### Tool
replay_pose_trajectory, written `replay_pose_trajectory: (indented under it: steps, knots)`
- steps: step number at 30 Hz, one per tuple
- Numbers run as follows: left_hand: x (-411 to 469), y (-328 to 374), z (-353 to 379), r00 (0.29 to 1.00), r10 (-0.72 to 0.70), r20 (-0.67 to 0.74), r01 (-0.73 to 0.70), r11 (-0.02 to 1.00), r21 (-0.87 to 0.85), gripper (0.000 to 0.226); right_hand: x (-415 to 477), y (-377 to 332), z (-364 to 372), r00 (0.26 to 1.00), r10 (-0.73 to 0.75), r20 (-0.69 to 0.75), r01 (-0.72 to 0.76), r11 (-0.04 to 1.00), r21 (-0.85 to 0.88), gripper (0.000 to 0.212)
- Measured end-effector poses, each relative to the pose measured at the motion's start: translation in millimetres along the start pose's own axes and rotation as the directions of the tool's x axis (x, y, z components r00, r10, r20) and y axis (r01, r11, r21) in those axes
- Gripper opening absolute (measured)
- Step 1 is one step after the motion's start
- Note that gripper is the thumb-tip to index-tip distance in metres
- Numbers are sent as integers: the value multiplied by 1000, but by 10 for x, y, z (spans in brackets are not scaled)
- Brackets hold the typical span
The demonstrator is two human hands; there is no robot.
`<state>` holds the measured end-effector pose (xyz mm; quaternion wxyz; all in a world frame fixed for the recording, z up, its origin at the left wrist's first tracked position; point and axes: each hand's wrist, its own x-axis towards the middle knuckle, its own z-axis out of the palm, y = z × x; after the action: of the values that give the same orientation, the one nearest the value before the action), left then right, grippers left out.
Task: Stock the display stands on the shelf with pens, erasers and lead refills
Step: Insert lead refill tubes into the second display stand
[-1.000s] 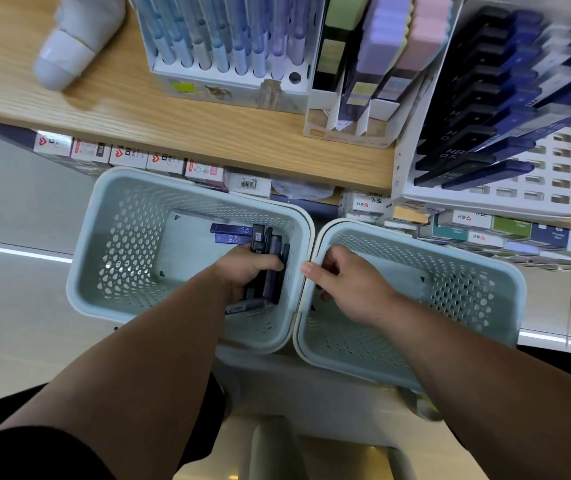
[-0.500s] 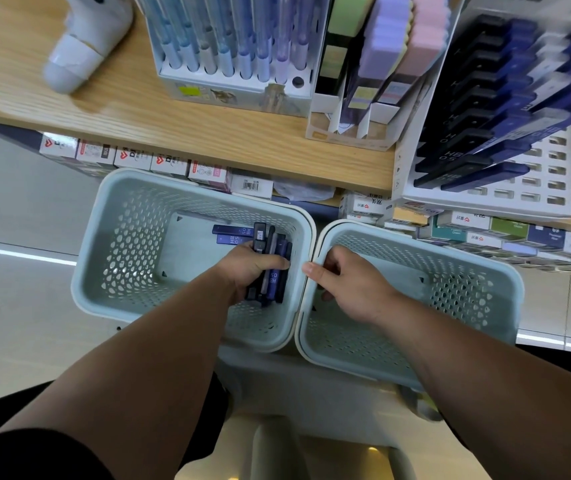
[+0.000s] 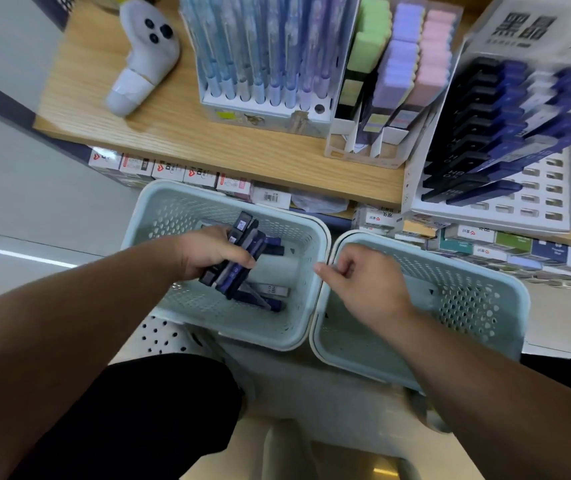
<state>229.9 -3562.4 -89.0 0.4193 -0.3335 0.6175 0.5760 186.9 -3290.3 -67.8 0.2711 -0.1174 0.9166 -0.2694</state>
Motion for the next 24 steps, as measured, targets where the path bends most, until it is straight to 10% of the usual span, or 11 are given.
replay_pose_trajectory:
  steps: [9,14,20,24]
  knots:
    - [-1076,38,-830,993,102,-61,-111,978,-176,70,137,-712,162,958,-170,231,175,985,0,15]
    - [-1399,-378,-986,947,175,-270,-293,814,-502,17,431,-922,455,865,-71,497,207,952,-224,55]
    - [-1062,-798,-753,926,72,-372,-342,578,-741,28,786,-1034,919,836,-14,549,267,884,-383,76]
    - [-985,-925,-740,927,130,-351,-356,592,-723,31,957,-923,1143,840,-51,541,272,901,-338,71]
